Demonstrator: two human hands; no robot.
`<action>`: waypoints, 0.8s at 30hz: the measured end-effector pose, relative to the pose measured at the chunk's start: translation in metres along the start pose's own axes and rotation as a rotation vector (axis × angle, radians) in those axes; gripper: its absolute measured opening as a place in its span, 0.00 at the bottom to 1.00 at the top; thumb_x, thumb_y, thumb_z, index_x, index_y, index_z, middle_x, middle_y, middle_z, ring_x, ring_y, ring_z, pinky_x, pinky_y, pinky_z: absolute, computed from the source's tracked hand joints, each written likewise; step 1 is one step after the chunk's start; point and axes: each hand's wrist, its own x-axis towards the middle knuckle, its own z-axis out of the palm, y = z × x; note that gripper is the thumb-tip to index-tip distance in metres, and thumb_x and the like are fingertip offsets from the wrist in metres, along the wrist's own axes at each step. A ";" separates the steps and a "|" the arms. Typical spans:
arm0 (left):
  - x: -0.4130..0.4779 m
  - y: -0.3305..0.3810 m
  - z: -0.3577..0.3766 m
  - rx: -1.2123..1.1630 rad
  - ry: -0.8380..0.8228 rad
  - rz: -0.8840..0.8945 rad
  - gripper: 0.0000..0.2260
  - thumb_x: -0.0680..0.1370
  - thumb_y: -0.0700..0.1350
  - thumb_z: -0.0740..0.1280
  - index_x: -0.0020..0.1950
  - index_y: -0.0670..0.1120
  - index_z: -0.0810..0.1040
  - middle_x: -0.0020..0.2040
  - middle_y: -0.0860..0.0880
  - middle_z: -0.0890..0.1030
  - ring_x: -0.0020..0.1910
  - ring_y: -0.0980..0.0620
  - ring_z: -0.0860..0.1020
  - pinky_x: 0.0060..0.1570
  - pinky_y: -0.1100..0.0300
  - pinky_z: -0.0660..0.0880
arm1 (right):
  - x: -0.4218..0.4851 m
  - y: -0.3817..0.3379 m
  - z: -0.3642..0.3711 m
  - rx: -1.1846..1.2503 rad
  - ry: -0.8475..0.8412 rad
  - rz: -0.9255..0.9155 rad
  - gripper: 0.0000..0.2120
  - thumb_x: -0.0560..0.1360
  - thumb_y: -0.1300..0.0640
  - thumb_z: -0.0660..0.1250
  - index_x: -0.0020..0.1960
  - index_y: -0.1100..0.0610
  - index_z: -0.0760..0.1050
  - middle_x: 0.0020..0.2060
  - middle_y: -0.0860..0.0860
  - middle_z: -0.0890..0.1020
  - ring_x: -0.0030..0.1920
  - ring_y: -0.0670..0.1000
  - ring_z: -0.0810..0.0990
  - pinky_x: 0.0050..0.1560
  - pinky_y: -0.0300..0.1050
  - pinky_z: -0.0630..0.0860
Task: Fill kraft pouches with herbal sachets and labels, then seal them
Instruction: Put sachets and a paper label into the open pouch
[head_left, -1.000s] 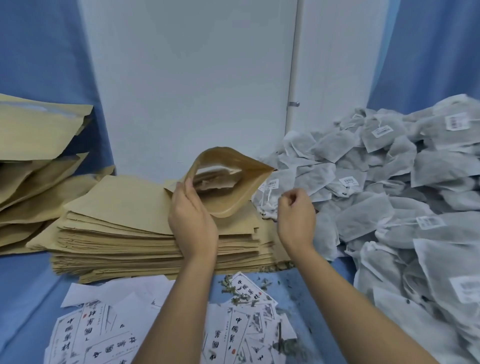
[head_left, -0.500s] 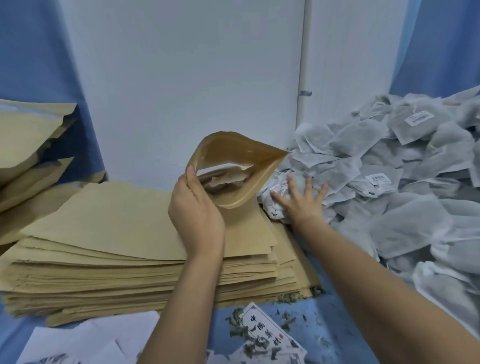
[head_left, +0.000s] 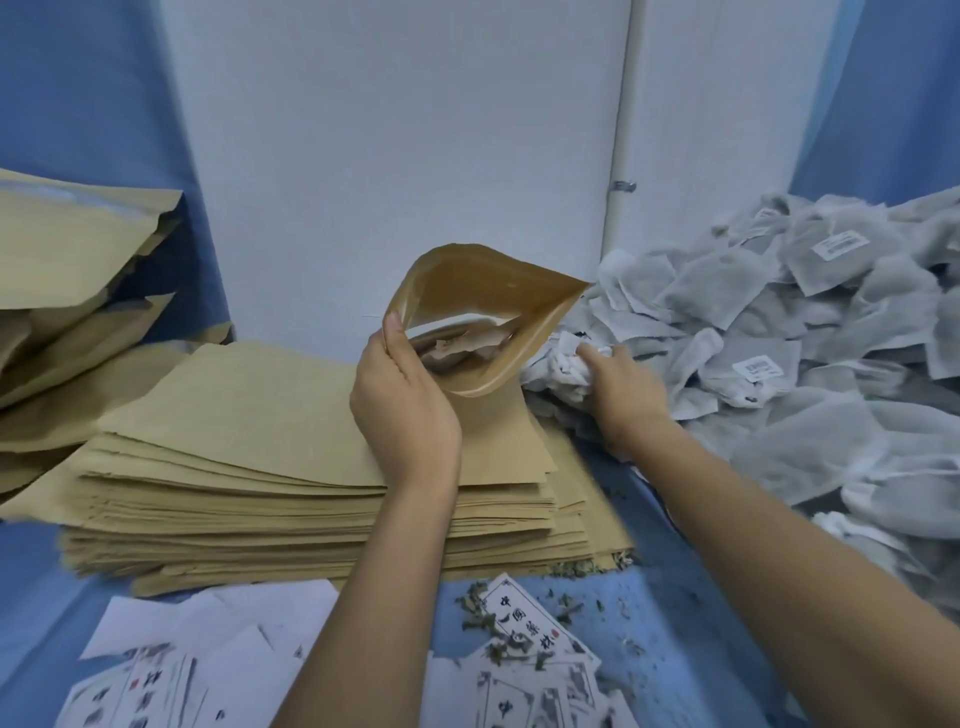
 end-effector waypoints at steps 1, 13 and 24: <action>-0.001 0.005 -0.003 -0.005 0.003 0.002 0.18 0.84 0.49 0.53 0.48 0.41 0.78 0.34 0.55 0.74 0.34 0.58 0.71 0.34 0.73 0.64 | -0.005 -0.002 -0.008 0.079 0.025 0.015 0.15 0.75 0.59 0.63 0.60 0.54 0.66 0.52 0.60 0.73 0.49 0.63 0.77 0.41 0.49 0.67; -0.037 0.049 -0.072 -0.054 0.005 0.055 0.18 0.83 0.50 0.54 0.46 0.41 0.77 0.32 0.56 0.72 0.32 0.63 0.71 0.33 0.74 0.65 | -0.119 -0.058 -0.059 0.520 0.214 0.088 0.23 0.72 0.62 0.65 0.66 0.53 0.66 0.60 0.57 0.72 0.54 0.60 0.74 0.46 0.51 0.73; -0.050 0.043 -0.103 -0.083 0.049 0.013 0.16 0.83 0.51 0.53 0.53 0.48 0.79 0.41 0.54 0.79 0.39 0.61 0.75 0.38 0.77 0.66 | -0.132 -0.064 -0.059 0.890 0.129 0.328 0.20 0.73 0.37 0.63 0.54 0.51 0.71 0.49 0.52 0.80 0.55 0.57 0.77 0.50 0.50 0.71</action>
